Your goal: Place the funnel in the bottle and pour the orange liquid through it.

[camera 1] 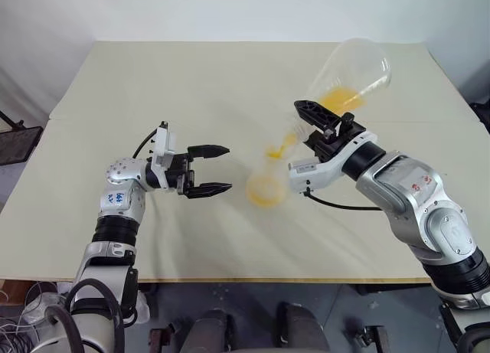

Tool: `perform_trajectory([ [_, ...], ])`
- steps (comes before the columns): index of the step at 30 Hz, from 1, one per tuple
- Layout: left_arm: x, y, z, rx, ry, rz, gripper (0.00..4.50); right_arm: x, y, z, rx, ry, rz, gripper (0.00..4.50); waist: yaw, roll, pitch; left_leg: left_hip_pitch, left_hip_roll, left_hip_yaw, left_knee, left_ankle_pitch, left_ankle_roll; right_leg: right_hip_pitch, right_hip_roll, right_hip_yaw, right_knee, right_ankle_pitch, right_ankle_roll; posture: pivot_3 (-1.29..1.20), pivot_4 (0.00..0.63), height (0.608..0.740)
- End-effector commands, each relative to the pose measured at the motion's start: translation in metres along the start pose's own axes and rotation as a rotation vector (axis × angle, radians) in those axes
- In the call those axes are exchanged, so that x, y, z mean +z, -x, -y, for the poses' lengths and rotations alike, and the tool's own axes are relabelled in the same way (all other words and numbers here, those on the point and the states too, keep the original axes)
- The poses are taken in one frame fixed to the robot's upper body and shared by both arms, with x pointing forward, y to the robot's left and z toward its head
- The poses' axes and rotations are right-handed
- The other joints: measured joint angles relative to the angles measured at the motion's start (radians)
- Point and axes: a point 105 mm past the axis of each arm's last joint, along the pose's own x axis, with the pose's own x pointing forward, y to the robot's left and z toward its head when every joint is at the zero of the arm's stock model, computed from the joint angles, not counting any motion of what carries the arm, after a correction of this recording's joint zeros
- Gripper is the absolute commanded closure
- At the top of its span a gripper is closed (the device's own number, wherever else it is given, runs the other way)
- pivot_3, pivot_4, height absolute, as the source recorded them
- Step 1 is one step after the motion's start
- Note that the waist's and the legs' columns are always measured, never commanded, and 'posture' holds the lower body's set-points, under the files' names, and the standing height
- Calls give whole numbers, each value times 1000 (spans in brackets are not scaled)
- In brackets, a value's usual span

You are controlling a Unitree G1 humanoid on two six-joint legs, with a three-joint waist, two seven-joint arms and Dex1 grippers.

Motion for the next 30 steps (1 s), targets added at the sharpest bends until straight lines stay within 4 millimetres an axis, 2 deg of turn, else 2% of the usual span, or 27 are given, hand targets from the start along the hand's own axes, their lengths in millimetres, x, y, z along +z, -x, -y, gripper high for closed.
perform_trajectory([
  [1, 9, -3, -2, -9, -39, 17, 0, -8, 3, 23, -84, 61, -8, 2058, 0, 0, 0, 0, 0, 0, 0, 0, 0, 0, 0, 0, 0, 0, 0, 0, 150, 740],
  [30, 10, -6, -3, -15, -44, 16, 0, -8, -1, 25, -102, 156, 50, 2058, -1, 0, 0, 0, 0, 0, 0, 0, 0, 0, 0, 0, 0, 0, 0, 0, 150, 740],
])
